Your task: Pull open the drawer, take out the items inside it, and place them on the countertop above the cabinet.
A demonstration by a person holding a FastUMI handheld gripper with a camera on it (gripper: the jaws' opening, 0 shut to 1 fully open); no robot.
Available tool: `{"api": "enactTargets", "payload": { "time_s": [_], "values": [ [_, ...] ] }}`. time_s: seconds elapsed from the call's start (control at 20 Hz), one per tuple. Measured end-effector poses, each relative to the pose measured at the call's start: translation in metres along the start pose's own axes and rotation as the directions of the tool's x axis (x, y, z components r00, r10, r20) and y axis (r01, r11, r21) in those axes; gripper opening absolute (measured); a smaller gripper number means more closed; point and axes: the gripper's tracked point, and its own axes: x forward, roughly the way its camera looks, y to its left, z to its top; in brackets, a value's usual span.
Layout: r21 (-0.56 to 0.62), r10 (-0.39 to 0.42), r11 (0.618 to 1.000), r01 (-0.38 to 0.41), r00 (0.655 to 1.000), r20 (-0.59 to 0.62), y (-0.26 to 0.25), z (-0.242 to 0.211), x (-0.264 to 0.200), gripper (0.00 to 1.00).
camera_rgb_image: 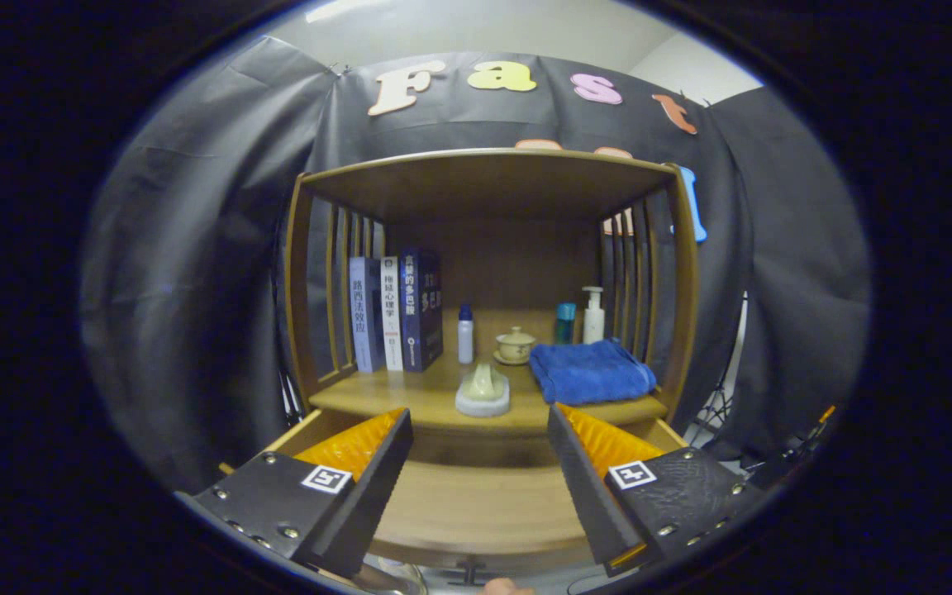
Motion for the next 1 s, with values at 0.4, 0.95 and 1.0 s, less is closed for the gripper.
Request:
{"api": "enactTargets", "payload": {
  "time_s": [0.4,0.95,1.0],
  "values": [
    [-0.037,-0.036,0.999,0.033,0.996,-0.077,0.014,-0.065,-0.055,0.98],
    [-0.026,-0.073,0.997,0.069,0.976,-0.206,0.012,-0.126,-0.064,0.98],
    [-0.031,-0.073,0.997,0.068,0.974,-0.213,0.012,-0.129,-0.063,0.98]
  ]
}}
